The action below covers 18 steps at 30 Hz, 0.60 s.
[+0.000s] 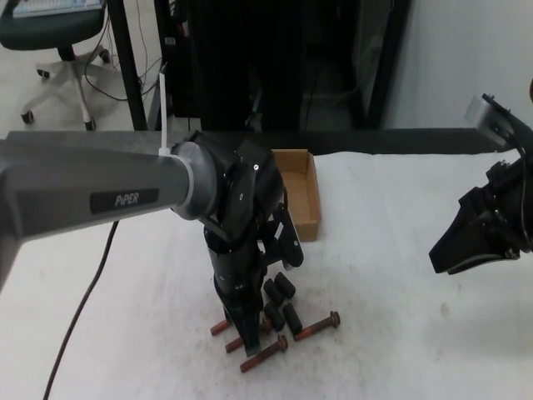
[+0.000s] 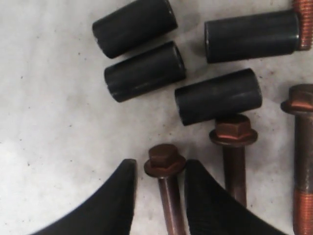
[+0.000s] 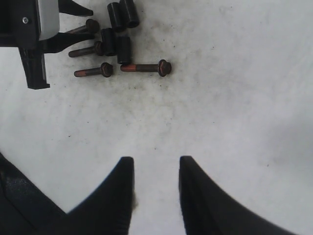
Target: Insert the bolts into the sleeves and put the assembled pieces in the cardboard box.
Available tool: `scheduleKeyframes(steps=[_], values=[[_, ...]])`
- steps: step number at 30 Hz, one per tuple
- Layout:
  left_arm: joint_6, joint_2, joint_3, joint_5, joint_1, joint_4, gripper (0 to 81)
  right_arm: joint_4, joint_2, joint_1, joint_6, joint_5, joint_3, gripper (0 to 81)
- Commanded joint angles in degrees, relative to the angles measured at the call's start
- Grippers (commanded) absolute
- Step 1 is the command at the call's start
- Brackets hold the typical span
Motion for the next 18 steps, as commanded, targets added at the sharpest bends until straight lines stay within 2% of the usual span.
scheduleKeyframes(steps=[1,11,13,16,18], values=[[-1.7,0.3,0.1,-0.3,0.2,0.2,32.1,0.0,-0.8,-0.2,-0.6,-1.0,0.0,30.0],[-3.5,2.8,0.1,-0.3,0.4,0.2,31.8,0.1,-0.8,-0.2,-0.6,-1.0,0.3,30.0],[-3.7,3.3,0.1,-0.3,0.4,0.2,25.8,0.1,-0.8,-0.2,-0.6,-1.0,0.3,30.0],[-3.8,3.7,0.1,-0.3,0.4,0.2,2.0,0.1,-0.8,-0.2,-0.6,-1.0,0.3,30.0],[-3.7,3.7,0.1,-0.3,0.4,0.0,0.4,0.1,-0.8,-0.2,-0.6,-1.0,0.3,30.0]])
